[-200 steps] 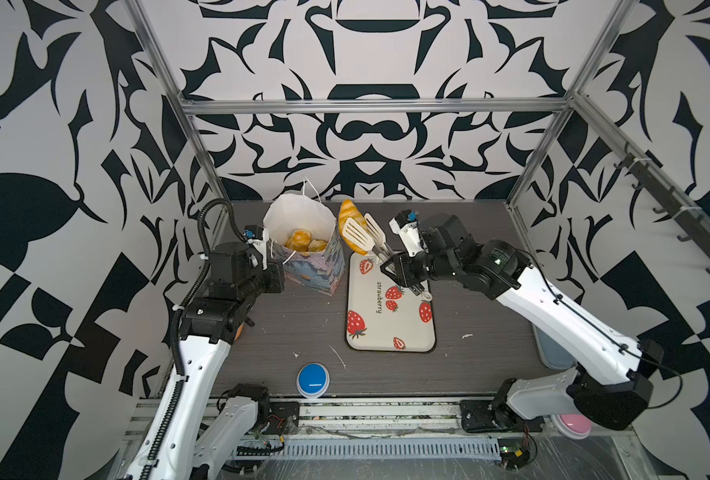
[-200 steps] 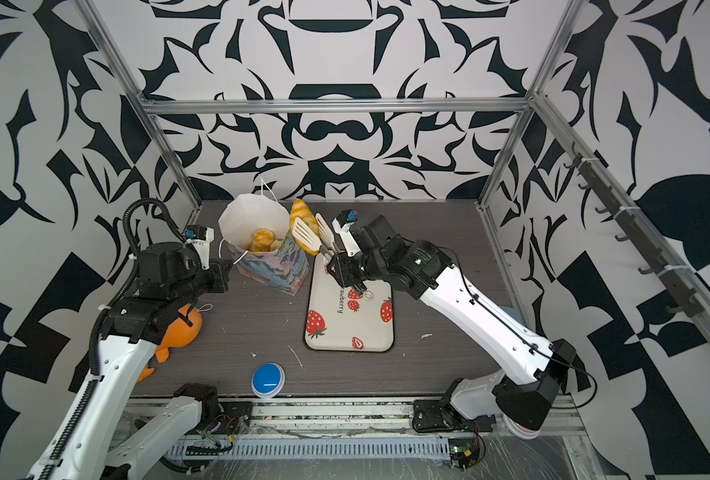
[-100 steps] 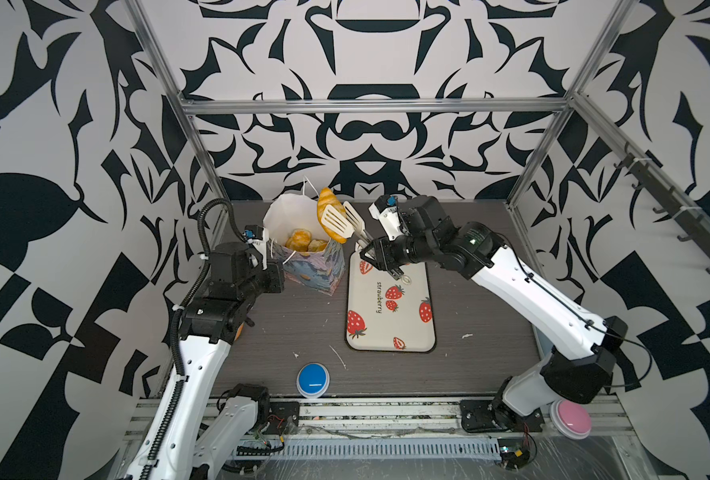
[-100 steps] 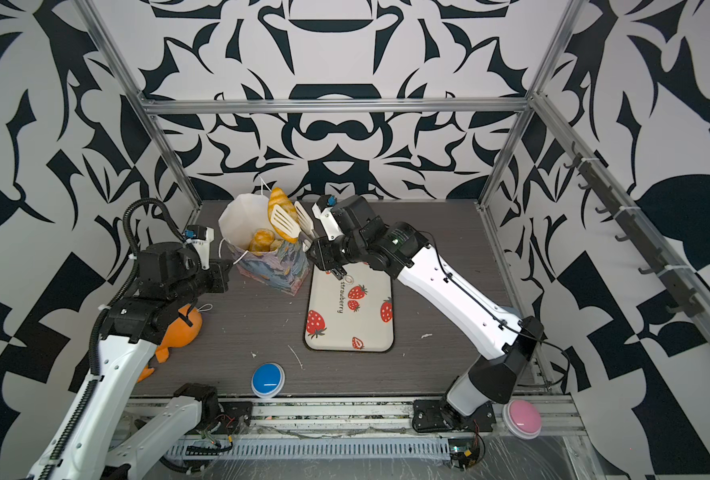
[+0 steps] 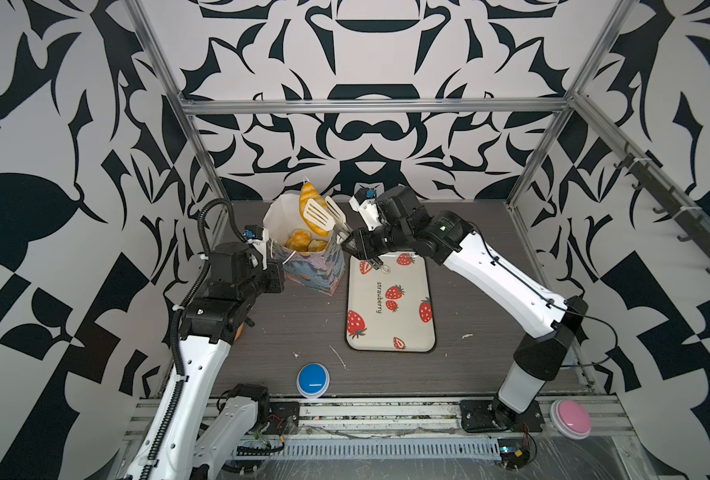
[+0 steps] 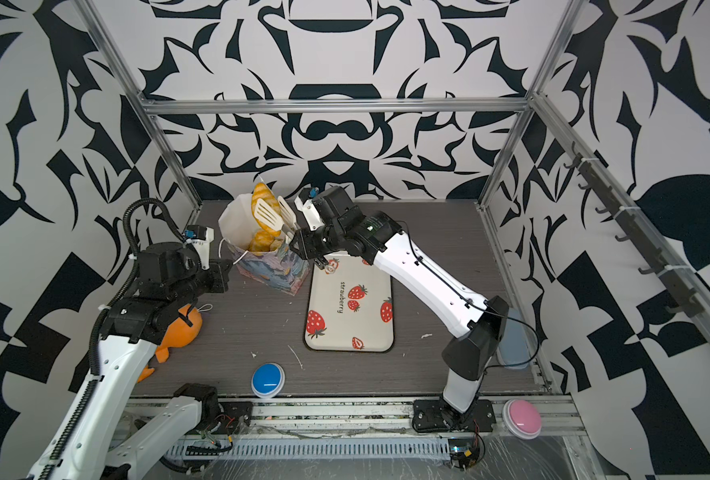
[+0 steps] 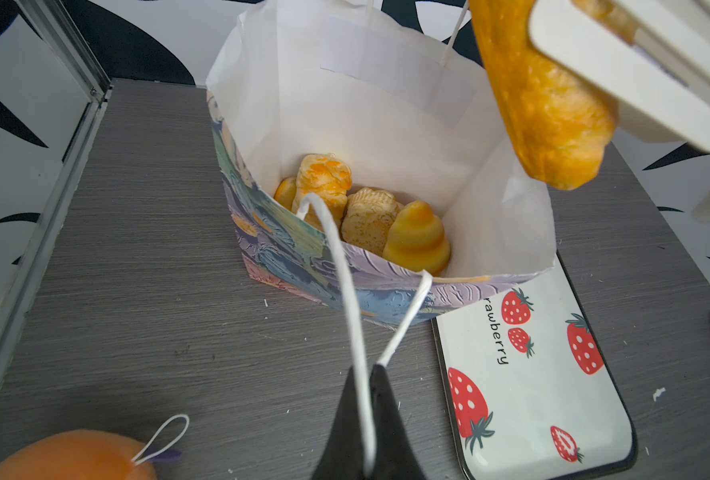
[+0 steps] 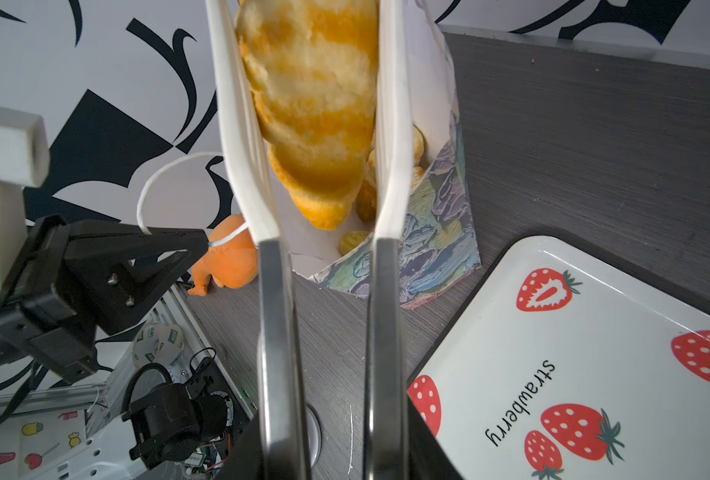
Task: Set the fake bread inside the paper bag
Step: 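Carry the croissant in the tongs over the bag opening, then open the tongs to drop the croissant into the bag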
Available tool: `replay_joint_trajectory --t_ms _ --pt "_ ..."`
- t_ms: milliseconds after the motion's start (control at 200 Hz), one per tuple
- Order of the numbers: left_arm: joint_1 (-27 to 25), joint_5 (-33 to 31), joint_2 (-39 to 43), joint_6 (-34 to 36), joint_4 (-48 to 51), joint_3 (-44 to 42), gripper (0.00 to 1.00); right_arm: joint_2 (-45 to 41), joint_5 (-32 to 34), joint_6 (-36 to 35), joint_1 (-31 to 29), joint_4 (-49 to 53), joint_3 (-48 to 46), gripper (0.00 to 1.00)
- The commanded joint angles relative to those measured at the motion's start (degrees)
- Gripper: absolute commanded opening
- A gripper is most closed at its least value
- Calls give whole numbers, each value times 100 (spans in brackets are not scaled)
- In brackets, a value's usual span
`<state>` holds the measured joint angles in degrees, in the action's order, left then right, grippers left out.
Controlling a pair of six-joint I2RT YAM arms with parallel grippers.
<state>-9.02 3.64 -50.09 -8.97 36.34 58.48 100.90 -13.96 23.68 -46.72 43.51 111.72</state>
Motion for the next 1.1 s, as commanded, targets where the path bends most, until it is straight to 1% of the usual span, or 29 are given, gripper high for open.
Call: replay_joint_trajectory --t_ms 0,555,685,935,1095 --pt "15 -48 52 5 127 -106 6 -58 -143 22 -39 -457 345 40" --pt "14 -47 69 2 124 -114 6 34 -144 138 -56 -545 105 43" --pt "22 -42 87 1 119 -114 10 35 -147 156 -49 -552 52 44" --pt "16 -48 80 6 117 -110 11 18 -152 159 -56 -537 73 49" --pt "18 -43 78 3 120 -115 10 176 -167 118 -51 -425 358 53"
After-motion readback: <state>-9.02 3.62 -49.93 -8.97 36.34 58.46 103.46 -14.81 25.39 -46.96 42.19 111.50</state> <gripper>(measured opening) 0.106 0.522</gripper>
